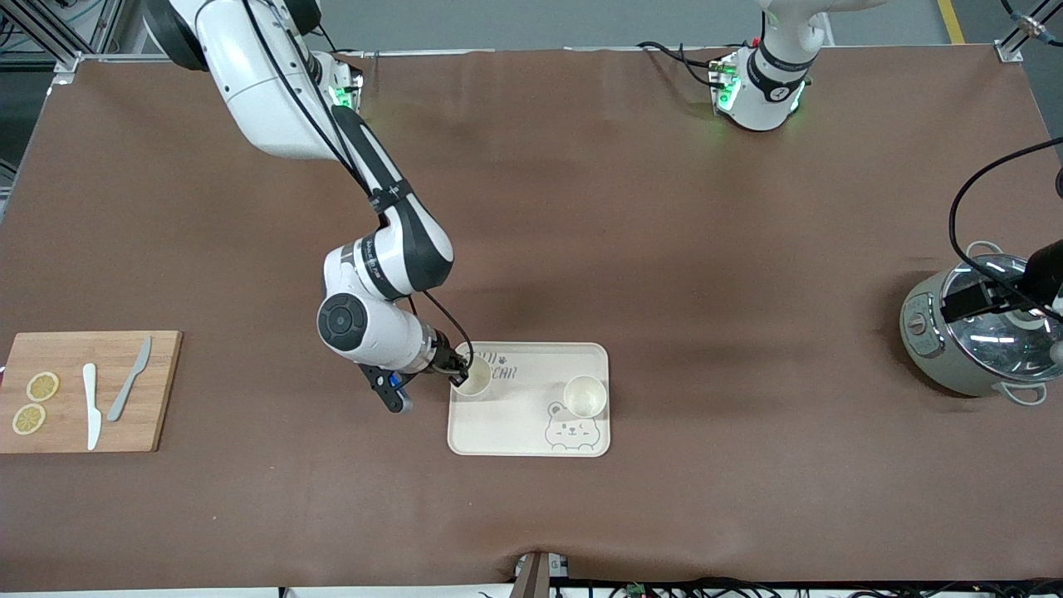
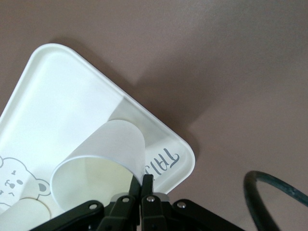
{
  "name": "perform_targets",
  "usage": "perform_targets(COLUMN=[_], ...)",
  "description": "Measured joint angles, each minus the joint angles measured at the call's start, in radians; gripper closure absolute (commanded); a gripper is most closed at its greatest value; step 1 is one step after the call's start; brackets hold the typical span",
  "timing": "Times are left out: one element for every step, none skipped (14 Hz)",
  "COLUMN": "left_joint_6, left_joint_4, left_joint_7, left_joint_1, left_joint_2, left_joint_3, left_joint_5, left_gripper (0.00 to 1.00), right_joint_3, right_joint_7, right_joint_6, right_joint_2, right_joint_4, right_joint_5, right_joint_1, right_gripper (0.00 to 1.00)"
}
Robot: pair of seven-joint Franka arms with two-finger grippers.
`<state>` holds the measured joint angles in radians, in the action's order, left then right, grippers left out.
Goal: Place white IKEA cup upright on tray with both arms
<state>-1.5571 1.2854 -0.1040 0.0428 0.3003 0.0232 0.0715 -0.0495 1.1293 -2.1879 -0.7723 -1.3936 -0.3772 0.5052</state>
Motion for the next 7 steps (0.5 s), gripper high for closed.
perform_targets(left_joint_6=[-0.005, -0.021, -0.049, -0.079, -0.103, -0.117, -0.124], left_joint_4=[0.04, 0.088, 0.144, 0.199, 0.252, 0.292, 0.323], left_joint_7=[0.0, 0.0, 0.0, 0.0, 0.0, 0.0, 0.0], left_joint_1=[-0.001, -0.001, -0.002, -0.002, -0.002, -0.002, -0.003], left_joint_2=[-0.036, -0.075, -0.116, -0.153, -0.189, -0.221, -0.249], left_joint_3=[0.004, 0.007, 0.008, 0.009, 0.01, 0.01, 0.011], left_joint_5=[0.0, 0.0, 0.0, 0.0, 0.0, 0.0, 0.0], left_gripper=[0.0, 0.0, 0.0, 0.0, 0.0, 0.0, 0.0], right_joint_3=[0.0, 0.0, 0.0, 0.0, 0.0, 0.0, 0.0], right_joint_7=[0.002, 0.003, 0.003, 0.004, 0.004, 0.004, 0.005], right_joint_6=[0.0, 0.0, 0.0, 0.0, 0.0, 0.0, 0.0], right_joint_2=[-0.001, -0.003, -0.005, -0.008, -0.011, -0.013, -0.014], right_joint_4=[0.0, 0.0, 0.0, 0.0, 0.0, 0.001, 0.002], right_joint_5=[0.0, 0.0, 0.0, 0.0, -0.001, -0.001, -0.001], right_joint_1=[0.0, 0.0, 0.0, 0.001, 0.004, 0.007, 0.009], right_gripper=[0.73, 0.52, 0.32, 0.09, 0.0, 0.0, 0.0])
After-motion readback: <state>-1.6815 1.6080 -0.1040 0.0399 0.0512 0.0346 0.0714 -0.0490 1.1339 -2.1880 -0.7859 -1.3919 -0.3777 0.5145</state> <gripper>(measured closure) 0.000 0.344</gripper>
